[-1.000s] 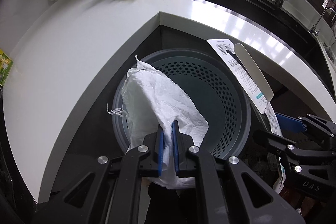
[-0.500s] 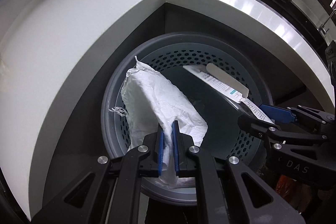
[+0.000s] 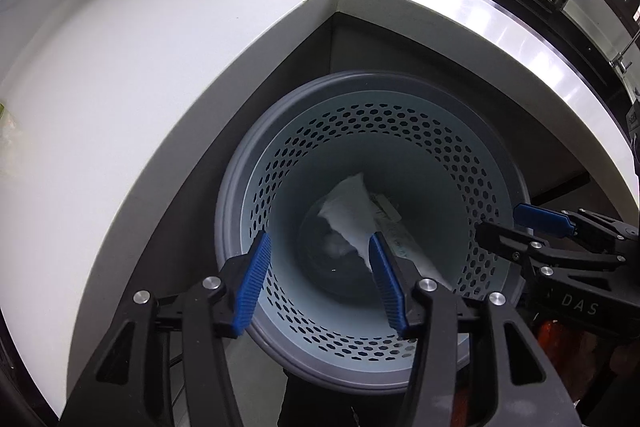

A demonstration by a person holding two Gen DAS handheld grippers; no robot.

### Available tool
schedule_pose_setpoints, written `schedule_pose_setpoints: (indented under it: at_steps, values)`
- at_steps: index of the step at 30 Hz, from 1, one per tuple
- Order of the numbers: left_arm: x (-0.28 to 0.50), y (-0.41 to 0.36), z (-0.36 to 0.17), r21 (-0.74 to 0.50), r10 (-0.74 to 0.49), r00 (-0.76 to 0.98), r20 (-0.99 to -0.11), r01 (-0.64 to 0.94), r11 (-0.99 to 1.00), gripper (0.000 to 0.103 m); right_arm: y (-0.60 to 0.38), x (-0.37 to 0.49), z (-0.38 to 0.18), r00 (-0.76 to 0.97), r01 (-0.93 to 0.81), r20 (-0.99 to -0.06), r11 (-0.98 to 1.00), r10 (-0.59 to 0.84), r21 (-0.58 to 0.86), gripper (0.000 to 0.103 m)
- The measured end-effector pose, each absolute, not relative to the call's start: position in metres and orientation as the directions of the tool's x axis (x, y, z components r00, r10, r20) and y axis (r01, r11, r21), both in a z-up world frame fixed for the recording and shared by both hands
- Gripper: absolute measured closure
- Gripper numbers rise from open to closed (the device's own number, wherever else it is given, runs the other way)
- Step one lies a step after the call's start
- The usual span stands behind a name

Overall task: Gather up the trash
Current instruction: 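Carry the tissue and box over the wastebasket and open both tools, then move both open tools back toward the remaining trash on the counter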

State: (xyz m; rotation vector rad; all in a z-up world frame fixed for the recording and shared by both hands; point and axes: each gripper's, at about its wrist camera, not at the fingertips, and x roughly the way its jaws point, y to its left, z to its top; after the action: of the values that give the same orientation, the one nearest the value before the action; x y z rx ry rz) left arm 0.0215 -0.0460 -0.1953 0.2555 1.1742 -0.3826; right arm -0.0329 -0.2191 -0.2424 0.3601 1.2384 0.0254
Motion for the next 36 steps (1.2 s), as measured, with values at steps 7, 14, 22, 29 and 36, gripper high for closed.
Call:
schedule_pose_setpoints:
  at_steps: [7, 14, 22, 29, 36]
  values:
    - [0.009, -0.04, -0.186, -0.006, -0.158, 0.335, -0.929, 0.413, 0.911, 0.05, -0.222, -0.045, -0.236, 0.339, 0.172, -0.916, 0.943, 0.216, 0.286, 0.044]
    - [-0.002, -0.034, -0.158, -0.001, -0.162, 0.375, -0.913, 0.395, 0.919, 0.049, -0.221, -0.062, -0.218, 0.368, 0.148, -0.905, 0.947, 0.214, 0.284, 0.044]
    - [-0.017, -0.034, -0.124, -0.004, -0.175, 0.432, -0.885, 0.367, 0.93, 0.046, -0.225, -0.08, -0.184, 0.419, 0.097, -0.879, 0.952, 0.226, 0.291, 0.044]
    - [-0.034, -0.043, -0.095, -0.002, -0.182, 0.495, -0.85, 0.342, 0.94, 0.043, -0.232, -0.093, -0.153, 0.467, 0.04, -0.853, 0.958, 0.235, 0.285, 0.044]
    - [-0.042, -0.042, -0.059, 0.01, -0.171, 0.57, -0.804, 0.301, 0.953, 0.036, -0.241, -0.099, -0.121, 0.534, -0.009, -0.811, 0.962, 0.237, 0.275, 0.044]
